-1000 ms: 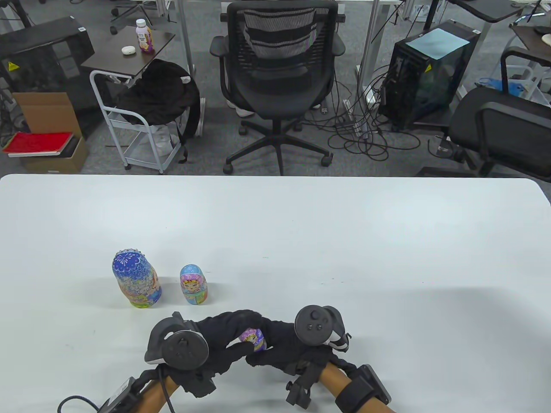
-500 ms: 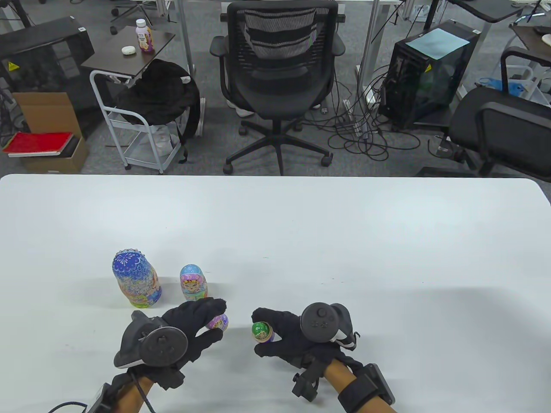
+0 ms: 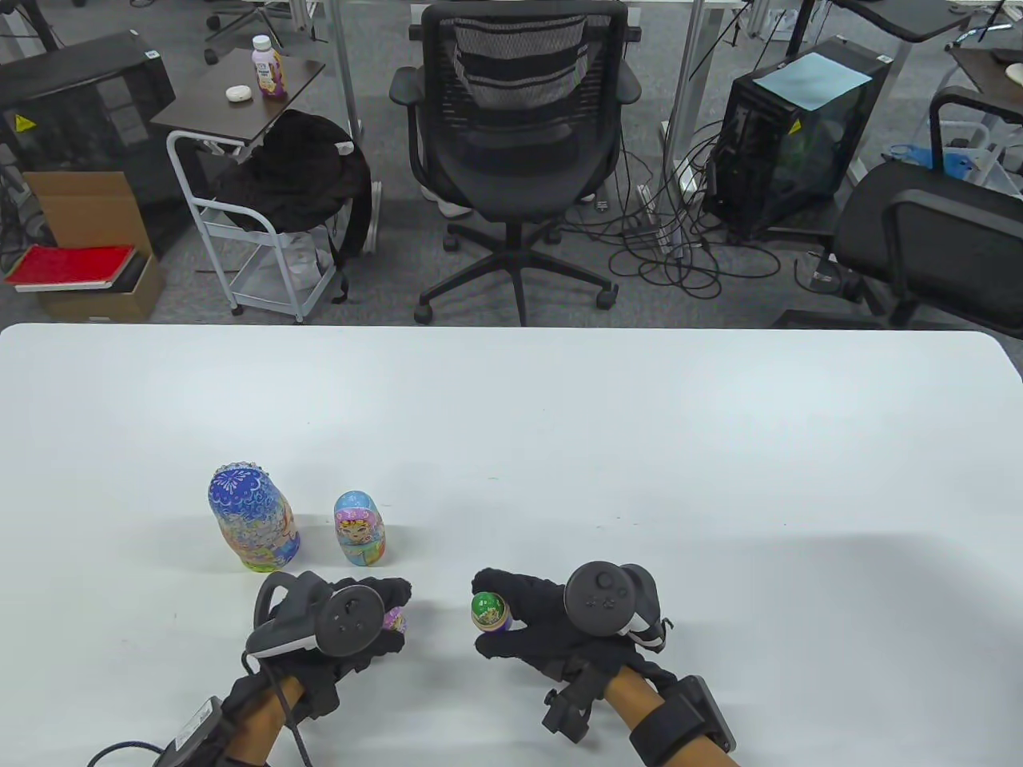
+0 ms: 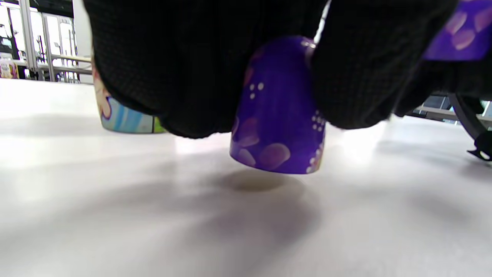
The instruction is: Separate nested Russian dolls into individual dolls
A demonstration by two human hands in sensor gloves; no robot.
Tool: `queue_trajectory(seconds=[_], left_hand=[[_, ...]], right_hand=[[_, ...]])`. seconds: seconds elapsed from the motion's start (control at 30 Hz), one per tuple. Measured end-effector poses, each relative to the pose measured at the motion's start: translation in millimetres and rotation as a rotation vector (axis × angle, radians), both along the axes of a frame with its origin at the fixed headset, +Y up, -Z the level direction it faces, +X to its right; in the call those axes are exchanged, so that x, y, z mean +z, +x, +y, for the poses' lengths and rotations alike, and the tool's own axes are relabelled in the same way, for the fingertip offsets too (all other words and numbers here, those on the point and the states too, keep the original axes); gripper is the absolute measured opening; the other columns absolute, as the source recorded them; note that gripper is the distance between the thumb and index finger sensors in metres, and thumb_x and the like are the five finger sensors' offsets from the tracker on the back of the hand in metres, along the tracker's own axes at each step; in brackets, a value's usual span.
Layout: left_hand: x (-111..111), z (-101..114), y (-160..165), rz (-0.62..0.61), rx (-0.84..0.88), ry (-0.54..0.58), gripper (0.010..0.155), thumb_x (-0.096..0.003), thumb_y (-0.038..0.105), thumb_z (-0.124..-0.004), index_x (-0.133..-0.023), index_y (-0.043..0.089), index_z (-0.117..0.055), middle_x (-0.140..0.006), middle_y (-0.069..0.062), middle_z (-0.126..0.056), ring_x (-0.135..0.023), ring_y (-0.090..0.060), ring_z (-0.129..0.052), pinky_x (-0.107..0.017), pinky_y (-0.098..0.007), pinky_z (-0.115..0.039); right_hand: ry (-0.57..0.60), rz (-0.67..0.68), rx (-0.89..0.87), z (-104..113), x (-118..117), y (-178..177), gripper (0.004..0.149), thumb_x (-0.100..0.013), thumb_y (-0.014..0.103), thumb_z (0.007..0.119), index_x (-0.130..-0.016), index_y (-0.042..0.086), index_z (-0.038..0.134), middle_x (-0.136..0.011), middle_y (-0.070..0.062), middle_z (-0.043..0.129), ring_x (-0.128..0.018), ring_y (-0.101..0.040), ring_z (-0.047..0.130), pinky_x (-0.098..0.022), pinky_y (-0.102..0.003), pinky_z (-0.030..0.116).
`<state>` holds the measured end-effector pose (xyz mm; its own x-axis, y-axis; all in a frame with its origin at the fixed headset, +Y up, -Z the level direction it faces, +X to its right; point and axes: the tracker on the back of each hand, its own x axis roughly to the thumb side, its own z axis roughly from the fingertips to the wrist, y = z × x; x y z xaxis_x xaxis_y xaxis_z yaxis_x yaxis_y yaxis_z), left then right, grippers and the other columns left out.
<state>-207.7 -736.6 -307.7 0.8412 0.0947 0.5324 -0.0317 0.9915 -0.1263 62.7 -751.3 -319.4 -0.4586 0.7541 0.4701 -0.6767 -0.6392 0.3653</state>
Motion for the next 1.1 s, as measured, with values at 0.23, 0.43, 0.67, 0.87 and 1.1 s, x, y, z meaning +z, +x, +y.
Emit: queue_trajectory(seconds=[0.23,0.43,0.67,0.87,1.1], left_hand=[[-1,-5,6,0.002,-0.04,-0.017,0.065,-0.0488,0.049,-0.087,-0.103,0.019,-0.068,-0.094,-0.016,-0.089,-0.075,-0.032,-0.098,-0.056,-0.046,-0.086],[11,18,3,-0.056,0.141,0.193,0.077,-0.0447,0.062,-0.084,-0.106,0.019,-0.065,-0.097,-0.016,-0.086,-0.079,-0.035,-0.095,-0.058,-0.048,-0.084],[32,41,20,-0.163,0.441,0.355,0.072,-0.0491,0.06,-0.079,-0.106,0.02,-0.064,-0.095,-0.012,-0.088,-0.077,-0.032,-0.097,-0.057,-0.045,-0.085],[33,37,45,-0.205,0.401,0.377,0.067,-0.0488,0.06,-0.08,-0.102,0.02,-0.07,-0.09,-0.009,-0.093,-0.071,-0.028,-0.101,-0.054,-0.042,-0.088],[35,38,56,-0.207,0.365,0.382,0.055,-0.0487,0.053,-0.085,-0.095,0.024,-0.078,-0.081,-0.007,-0.097,-0.064,-0.023,-0.104,-0.05,-0.038,-0.091]], right_hand=[[0.008,0.004,0.003,-1,0,-1,0.078,-0.038,0.043,0.093,-0.103,0.011,0.065,-0.09,-0.018,0.088,-0.081,-0.039,0.086,-0.06,-0.048,0.078],[0.002,0.011,0.006,-1,0,-2,0.078,-0.038,0.043,0.094,-0.103,0.011,0.065,-0.09,-0.019,0.088,-0.081,-0.04,0.086,-0.06,-0.048,0.078],[-0.005,0.028,0.037,-3,2,-8,0.078,-0.038,0.042,0.094,-0.103,0.009,0.066,-0.089,-0.02,0.089,-0.08,-0.04,0.088,-0.059,-0.047,0.079],[0.021,0.04,0.073,-3,6,-14,0.078,-0.038,0.043,0.094,-0.103,0.009,0.066,-0.089,-0.019,0.09,-0.08,-0.039,0.088,-0.059,-0.047,0.08],[0.035,0.047,0.083,-3,9,-16,0.078,-0.037,0.043,0.094,-0.102,0.008,0.067,-0.088,-0.02,0.09,-0.079,-0.04,0.089,-0.059,-0.047,0.08]])
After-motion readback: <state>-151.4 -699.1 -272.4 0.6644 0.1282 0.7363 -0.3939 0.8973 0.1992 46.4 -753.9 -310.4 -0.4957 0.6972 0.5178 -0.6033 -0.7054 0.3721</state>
